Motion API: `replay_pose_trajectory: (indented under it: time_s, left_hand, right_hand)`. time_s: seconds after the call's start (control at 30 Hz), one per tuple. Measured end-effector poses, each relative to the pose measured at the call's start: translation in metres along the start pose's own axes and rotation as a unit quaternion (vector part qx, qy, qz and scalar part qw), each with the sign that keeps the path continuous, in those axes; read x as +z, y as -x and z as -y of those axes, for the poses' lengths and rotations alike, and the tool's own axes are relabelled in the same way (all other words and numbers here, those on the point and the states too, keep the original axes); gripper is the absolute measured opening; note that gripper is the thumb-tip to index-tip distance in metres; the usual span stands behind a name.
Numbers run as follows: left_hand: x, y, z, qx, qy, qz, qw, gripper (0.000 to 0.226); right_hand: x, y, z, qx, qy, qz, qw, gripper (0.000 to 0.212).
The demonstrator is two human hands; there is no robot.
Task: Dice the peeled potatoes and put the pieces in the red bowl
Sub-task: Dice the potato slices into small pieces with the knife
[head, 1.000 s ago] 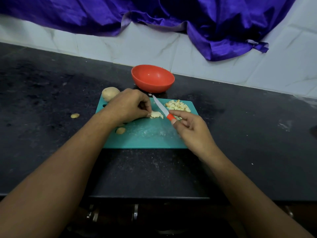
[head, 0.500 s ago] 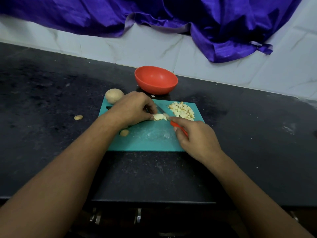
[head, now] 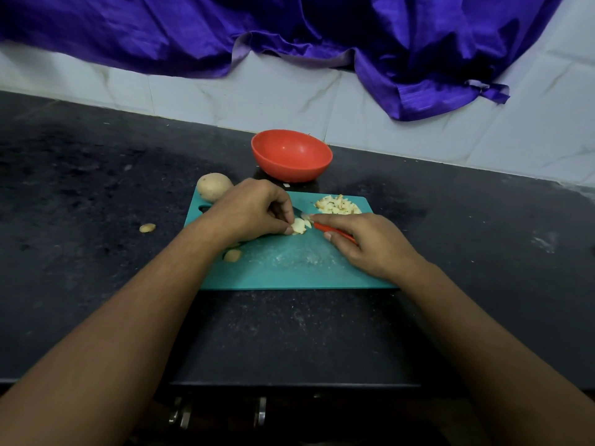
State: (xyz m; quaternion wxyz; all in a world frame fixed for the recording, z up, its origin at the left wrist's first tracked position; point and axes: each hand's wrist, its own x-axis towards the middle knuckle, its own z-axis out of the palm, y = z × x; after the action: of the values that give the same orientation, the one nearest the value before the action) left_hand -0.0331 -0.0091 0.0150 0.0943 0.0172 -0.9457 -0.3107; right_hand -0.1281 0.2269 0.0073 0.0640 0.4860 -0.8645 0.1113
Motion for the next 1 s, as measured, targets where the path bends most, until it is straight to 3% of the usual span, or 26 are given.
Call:
replay_pose_trajectory:
  time_s: [0.13, 0.27, 0.4, 0.6, 1.0]
  left_hand:
    - [0.001, 0.000, 0.001, -0.005, 0.019, 0.009, 1.000, 0.021]
    - [0.002, 0.001, 0.002, 0.023, -0.025, 0.030, 0.999, 0.037]
    - [0.004, -0.001, 0.003, 0.050, -0.064, 0.049, 0.996, 0.031]
    - [0.005, -0.002, 0.003, 0.040, -0.096, 0.006, 0.995, 0.025]
    - [0.024, -0.005, -0.009, -0.017, -0.146, -0.094, 0.985, 0.036]
  right_hand:
    - [0.005, 0.000, -0.002, 0.004, -0.024, -0.024, 0.999, 0.041]
    - [0.014, 0.009, 0.000, 0.038, -0.058, -0.101, 0.992, 0.041]
    - [0.016, 0.015, 0.007, 0.055, -0.065, -0.154, 0.984, 0.041]
    - [0.013, 0.015, 0.010, 0.083, -0.055, -0.145, 0.984, 0.042]
    - [0.011, 0.020, 0.024, 0.121, -0.046, -0.135, 0.982, 0.043]
